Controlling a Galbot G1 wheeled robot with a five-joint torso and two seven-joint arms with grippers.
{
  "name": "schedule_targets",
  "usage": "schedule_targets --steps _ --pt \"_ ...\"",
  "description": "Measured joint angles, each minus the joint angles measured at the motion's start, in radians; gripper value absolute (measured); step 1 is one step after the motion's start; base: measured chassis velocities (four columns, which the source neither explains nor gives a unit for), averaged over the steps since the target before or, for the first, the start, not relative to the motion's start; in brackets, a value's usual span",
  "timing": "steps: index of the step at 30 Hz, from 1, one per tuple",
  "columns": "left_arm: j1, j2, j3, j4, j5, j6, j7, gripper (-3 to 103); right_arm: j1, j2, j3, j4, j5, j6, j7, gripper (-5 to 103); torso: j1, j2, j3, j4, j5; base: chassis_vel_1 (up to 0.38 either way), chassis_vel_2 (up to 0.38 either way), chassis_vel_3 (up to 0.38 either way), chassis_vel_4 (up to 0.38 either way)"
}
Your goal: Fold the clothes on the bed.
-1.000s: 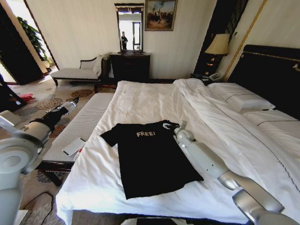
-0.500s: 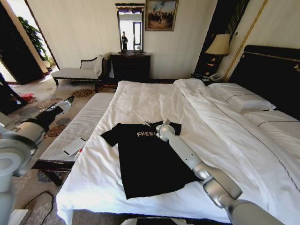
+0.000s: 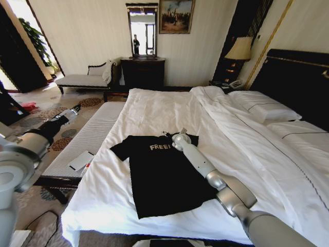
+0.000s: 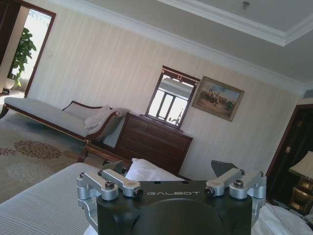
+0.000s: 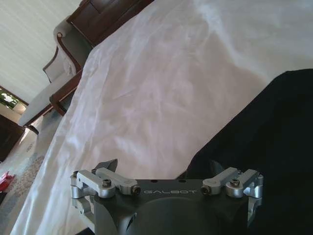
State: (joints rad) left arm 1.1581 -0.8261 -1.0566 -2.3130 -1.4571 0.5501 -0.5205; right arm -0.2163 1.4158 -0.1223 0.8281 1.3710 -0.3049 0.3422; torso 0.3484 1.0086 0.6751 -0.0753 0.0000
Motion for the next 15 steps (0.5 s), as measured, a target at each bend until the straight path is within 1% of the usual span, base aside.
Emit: schedule_targets --steps 1,3,4,5,6,8,10,12,15 --pt "0.007 0.003 -0.013 -0.001 -0.002 0.0 0.0 100 0.023 0.02 0.004 -0.033 -0.011 0.015 -0.041 100 0.0 0.0 0.0 0.0002 0.0 0.0 0.0 0.0 0.0" --pt "0.015 0.004 -0.022 -0.001 -0.004 0.0 0.0 100 0.048 0.04 0.033 -0.054 -0.015 0.045 -0.098 100 0.0 0.0 0.0 0.0004 0.0 0.0 0.0 0.0 0.0" --pt "0.018 0.003 -0.023 -0.001 -0.004 -0.001 0.0 100 0.056 0.045 0.044 -0.057 -0.015 0.056 -0.115 100 0.0 0.0 0.0 0.0004 0.0001 0.0 0.0 0.0 0.0" --pt "0.018 0.003 -0.023 -0.001 -0.004 -0.001 0.0 100 0.056 0.045 0.044 -0.057 -0.015 0.056 -0.115 100 0.0 0.0 0.0 0.0004 0.0001 0.0 0.0 0.0 0.0" --pt "0.023 -0.002 -0.024 0.0 -0.003 -0.001 0.0 100 0.074 0.053 0.075 -0.063 -0.013 0.085 -0.156 100 0.0 0.0 0.0 0.0006 -0.0001 0.0 0.0 0.0 0.0" --pt "0.028 -0.011 -0.02 0.0 0.002 -0.001 0.0 100 0.087 0.054 0.111 -0.065 -0.006 0.119 -0.191 100 0.0 0.0 0.0 0.0004 0.0 0.0 0.0 0.0 0.0" --pt "0.03 -0.015 -0.016 0.0 0.005 -0.001 0.0 100 0.09 0.051 0.125 -0.06 -0.001 0.132 -0.2 100 0.0 0.0 0.0 0.0001 -0.0001 0.0 0.0 0.0 0.0" --pt "0.037 -0.028 0.001 0.002 0.018 -0.001 0.005 100 0.086 0.021 0.141 -0.019 0.01 0.148 -0.2 100 0.0 0.0 0.0 0.0 0.0 0.0 0.0 0.0 0.0" --pt "0.043 -0.034 0.043 0.021 0.044 -0.001 0.014 100 0.038 -0.035 0.125 0.07 0.014 0.149 -0.176 100 0.0 0.0 0.0 -0.0004 0.0001 0.0 0.0 0.0 0.0"
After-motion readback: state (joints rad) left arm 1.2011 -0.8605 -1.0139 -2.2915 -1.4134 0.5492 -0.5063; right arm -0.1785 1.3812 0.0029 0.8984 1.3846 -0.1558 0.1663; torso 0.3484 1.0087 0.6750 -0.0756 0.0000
